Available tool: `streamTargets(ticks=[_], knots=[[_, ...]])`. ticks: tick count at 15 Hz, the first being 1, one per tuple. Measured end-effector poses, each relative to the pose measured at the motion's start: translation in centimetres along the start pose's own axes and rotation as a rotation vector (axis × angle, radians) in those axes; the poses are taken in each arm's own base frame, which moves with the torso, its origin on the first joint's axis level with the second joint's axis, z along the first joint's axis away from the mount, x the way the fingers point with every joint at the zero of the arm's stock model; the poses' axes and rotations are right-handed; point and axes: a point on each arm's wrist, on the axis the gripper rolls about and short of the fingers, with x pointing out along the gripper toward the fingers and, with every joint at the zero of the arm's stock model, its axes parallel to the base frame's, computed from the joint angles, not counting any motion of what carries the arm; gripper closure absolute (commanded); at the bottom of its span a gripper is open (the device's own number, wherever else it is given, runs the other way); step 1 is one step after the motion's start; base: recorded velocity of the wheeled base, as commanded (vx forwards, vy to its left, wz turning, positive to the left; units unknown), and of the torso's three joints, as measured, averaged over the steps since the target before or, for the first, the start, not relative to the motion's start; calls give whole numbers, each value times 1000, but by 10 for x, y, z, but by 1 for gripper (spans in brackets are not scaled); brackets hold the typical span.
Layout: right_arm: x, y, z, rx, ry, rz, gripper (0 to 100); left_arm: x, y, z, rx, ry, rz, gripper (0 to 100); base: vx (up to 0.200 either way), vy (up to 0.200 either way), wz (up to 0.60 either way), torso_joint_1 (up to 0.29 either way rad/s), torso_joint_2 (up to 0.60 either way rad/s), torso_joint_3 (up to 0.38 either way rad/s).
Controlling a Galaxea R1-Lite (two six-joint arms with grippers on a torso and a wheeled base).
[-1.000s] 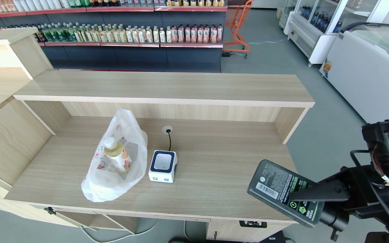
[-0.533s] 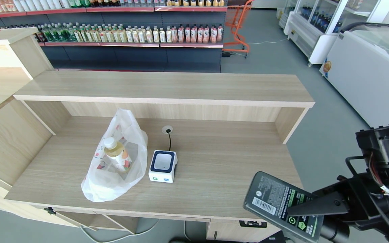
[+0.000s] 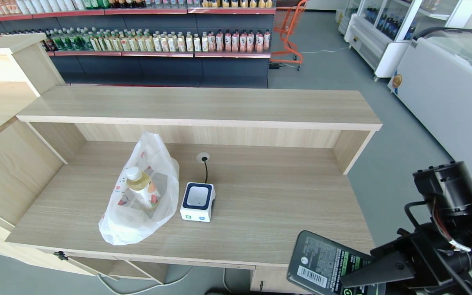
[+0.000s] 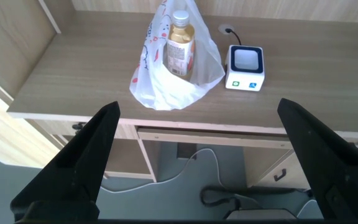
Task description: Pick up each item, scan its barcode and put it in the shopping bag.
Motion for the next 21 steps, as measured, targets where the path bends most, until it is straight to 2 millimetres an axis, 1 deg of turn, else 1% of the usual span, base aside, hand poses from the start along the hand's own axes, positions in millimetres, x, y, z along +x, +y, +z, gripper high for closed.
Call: streamTargets(ticks=[3,5,17,18,21], knots=[[8,2,1,10,-35,-13,100,0,0,0,0,0,0,0,0,0,0,0,0,0],[10,4,1,18,-43,-15,100,0,0,0,0,0,0,0,0,0,0,0,0,0],[12,7,0,31,-49,-14,100,0,0,0,0,0,0,0,0,0,0,0,0,0],[12,8,0,31,-49,-13,100,0,0,0,0,0,0,0,0,0,0,0,0,0],[8,4,-13,16,-18,-6,100,0,0,0,0,0,0,0,0,0,0,0,0,0]])
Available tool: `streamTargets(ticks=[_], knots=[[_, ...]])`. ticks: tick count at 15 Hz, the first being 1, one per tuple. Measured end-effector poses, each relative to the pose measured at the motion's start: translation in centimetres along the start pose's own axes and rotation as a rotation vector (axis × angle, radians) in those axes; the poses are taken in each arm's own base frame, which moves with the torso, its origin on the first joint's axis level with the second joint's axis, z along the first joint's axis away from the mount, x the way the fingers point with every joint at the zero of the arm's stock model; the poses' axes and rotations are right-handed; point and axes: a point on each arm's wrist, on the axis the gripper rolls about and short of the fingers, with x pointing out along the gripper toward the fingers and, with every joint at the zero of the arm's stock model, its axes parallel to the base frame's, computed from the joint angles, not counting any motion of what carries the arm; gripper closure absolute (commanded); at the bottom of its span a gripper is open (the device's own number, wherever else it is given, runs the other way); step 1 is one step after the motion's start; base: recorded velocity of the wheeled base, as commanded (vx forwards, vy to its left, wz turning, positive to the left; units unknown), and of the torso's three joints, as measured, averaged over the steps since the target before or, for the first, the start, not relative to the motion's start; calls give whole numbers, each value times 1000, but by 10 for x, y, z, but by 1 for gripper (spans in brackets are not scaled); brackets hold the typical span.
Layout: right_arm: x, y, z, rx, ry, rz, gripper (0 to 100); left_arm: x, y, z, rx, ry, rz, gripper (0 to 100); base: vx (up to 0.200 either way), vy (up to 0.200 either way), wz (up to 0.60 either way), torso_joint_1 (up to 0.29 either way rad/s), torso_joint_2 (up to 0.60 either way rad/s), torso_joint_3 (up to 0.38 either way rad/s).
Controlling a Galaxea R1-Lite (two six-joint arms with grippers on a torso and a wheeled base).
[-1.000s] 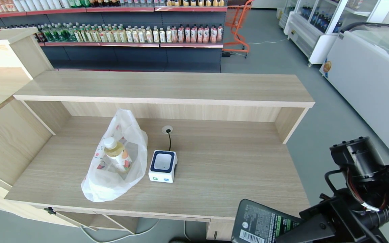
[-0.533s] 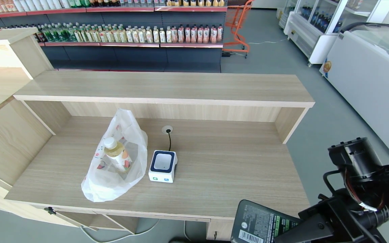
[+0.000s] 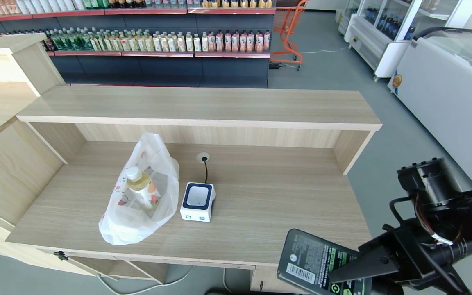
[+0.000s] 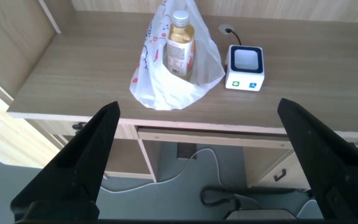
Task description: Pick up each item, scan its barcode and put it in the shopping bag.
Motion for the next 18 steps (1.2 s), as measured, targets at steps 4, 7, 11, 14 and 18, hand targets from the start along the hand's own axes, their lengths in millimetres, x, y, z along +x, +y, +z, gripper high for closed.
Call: streamTargets(ticks=[4,7,11,14,18], knots=[[-18,2,-9,445,135,86,100,0,0,0,0,0,0,0,0,0,0,0,0,0],[-60,2,-2,676,322,144,100,0,0,0,0,0,0,0,0,0,0,0,0,0],[-79,-11,11,1266,434,78,100,0,0,0,0,0,0,0,0,0,0,0,0,0],[-88,-26,-2,1772,511,-82,100,0,0,0,0,0,0,0,0,0,0,0,0,0],[-99,-33,-25,2318,544,-339,100,0,0,0,0,0,0,0,0,0,0,0,0,0]])
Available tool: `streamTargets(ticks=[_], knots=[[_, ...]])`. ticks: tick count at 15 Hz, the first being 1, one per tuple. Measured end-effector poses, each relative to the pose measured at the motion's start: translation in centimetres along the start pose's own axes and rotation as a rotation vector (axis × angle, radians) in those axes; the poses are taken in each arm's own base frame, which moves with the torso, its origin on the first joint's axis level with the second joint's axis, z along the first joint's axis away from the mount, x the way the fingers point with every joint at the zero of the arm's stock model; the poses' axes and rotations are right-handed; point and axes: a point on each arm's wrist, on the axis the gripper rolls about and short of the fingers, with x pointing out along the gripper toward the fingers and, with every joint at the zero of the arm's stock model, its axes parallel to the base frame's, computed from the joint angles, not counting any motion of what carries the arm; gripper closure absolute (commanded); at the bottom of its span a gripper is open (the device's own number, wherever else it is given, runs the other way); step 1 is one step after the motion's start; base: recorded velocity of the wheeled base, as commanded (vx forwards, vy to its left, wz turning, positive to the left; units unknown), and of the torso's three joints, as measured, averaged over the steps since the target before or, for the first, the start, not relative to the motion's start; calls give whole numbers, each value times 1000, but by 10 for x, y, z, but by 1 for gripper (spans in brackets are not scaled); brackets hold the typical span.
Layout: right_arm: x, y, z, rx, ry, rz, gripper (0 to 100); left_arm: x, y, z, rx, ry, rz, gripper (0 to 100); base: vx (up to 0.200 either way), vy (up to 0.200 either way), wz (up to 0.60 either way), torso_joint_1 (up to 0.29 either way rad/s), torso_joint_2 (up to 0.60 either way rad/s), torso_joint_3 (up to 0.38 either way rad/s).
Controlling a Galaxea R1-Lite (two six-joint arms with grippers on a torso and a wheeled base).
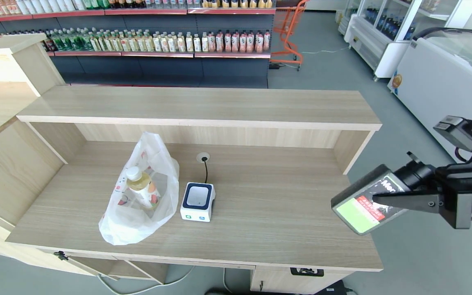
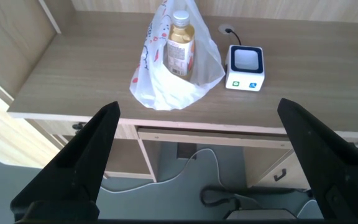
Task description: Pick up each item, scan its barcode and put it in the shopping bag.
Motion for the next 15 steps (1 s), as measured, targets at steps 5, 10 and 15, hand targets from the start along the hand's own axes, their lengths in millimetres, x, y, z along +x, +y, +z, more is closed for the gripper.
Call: streamTargets(ticks=[5,10,15], knots=[[4,-27,-20,488,6,-30,100,0,0,0,0,0,0,0,0,0,0,0,0,0],[13,-34,-19,526,22,-18,100,0,0,0,0,0,0,0,0,0,0,0,0,0],[16,-28,-17,525,31,-6,100,0,0,0,-4,0,0,0,0,200,0,0,5,2]])
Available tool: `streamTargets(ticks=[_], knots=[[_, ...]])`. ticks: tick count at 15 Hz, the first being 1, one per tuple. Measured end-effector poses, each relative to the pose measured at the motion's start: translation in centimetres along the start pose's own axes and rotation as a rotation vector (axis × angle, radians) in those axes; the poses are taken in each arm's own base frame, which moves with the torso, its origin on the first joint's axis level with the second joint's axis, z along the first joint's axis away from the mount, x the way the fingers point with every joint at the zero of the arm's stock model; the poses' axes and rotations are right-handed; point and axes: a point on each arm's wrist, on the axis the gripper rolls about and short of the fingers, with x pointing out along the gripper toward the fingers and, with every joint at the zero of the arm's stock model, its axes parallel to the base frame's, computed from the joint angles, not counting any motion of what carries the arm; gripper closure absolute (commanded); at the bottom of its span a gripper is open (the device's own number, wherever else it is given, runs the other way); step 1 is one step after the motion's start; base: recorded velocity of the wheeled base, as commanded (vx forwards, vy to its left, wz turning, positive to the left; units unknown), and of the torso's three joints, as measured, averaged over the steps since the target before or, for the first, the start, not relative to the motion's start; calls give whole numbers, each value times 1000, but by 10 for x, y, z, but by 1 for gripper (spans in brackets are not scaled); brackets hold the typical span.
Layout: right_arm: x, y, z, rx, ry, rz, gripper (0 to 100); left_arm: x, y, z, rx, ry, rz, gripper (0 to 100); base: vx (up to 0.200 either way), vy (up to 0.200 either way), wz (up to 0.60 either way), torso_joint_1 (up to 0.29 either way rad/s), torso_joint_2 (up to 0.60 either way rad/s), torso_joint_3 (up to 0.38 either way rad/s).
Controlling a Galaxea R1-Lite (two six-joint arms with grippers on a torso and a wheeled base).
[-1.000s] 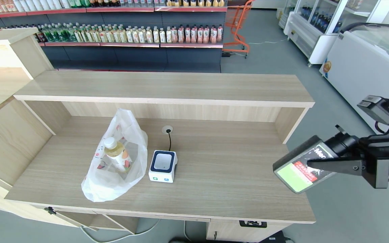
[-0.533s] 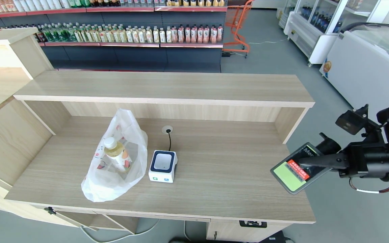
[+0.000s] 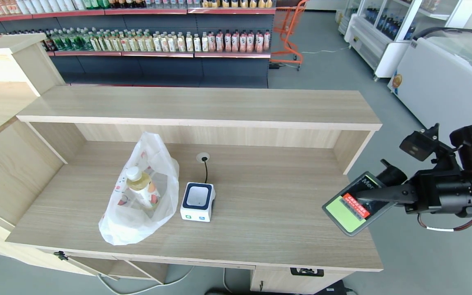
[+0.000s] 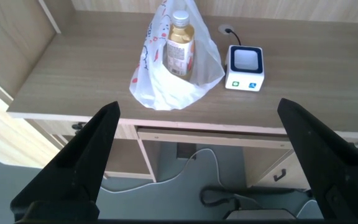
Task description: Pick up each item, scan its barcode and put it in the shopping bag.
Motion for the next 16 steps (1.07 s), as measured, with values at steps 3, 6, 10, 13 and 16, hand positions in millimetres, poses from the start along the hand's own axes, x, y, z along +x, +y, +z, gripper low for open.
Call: streamTargets(ticks=[3,6,10,13,16], knots=[[-1,1,4,-6,-11,-19,100,0,0,0,-1,0,0,0,0,200,0,2,4,2],[-1,2,7,-16,-16,-36,100,0,0,0,0,0,0,0,0,200,0,9,1,4],[2,-6,14,-62,-48,-127,100,0,0,0,3,0,0,0,0,200,0,2,2,6],[11,-17,20,-107,-74,-219,100,0,0,0,6,0,0,0,0,200,0,1,1,4],[29,-24,19,-117,-48,-233,100,0,0,0,7,0,0,0,0,200,0,4,6,2]])
